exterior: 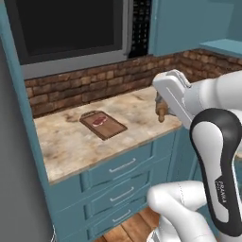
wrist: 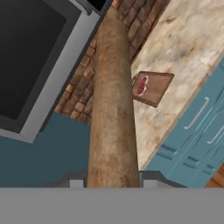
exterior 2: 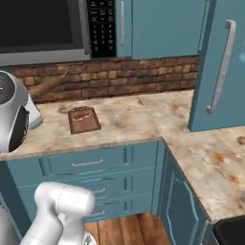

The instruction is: Open the cabinet, retrieve the rolling pin, and place it next to the meat on the cutting board to prepare for tenderizing.

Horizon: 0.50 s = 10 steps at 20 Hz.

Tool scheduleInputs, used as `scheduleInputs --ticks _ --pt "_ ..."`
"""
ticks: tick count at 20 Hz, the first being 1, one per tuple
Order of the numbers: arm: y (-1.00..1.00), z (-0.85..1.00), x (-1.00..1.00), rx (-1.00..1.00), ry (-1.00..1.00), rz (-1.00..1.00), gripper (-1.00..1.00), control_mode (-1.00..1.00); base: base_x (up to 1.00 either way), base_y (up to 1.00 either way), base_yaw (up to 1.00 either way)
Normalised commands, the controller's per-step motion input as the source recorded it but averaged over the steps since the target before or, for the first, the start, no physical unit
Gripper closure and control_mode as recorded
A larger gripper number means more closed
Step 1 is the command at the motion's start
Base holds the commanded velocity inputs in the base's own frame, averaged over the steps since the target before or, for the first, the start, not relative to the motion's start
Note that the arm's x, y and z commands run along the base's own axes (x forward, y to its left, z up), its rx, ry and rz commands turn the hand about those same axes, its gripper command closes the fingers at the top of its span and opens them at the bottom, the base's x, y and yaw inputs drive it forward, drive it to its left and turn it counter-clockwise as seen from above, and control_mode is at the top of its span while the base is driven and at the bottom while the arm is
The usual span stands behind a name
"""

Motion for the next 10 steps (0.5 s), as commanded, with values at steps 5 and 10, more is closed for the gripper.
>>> scheduleInputs --ticks 5,10 --pt "0.0 0.0 0.0 0.0 0.0 0.0 1.0 1.0 0.25 -0.42 0.27" --pt "0.0 0.0 0.0 0.0 0.0 0.0 1.0 1.0 0.01 -0.01 0.22"
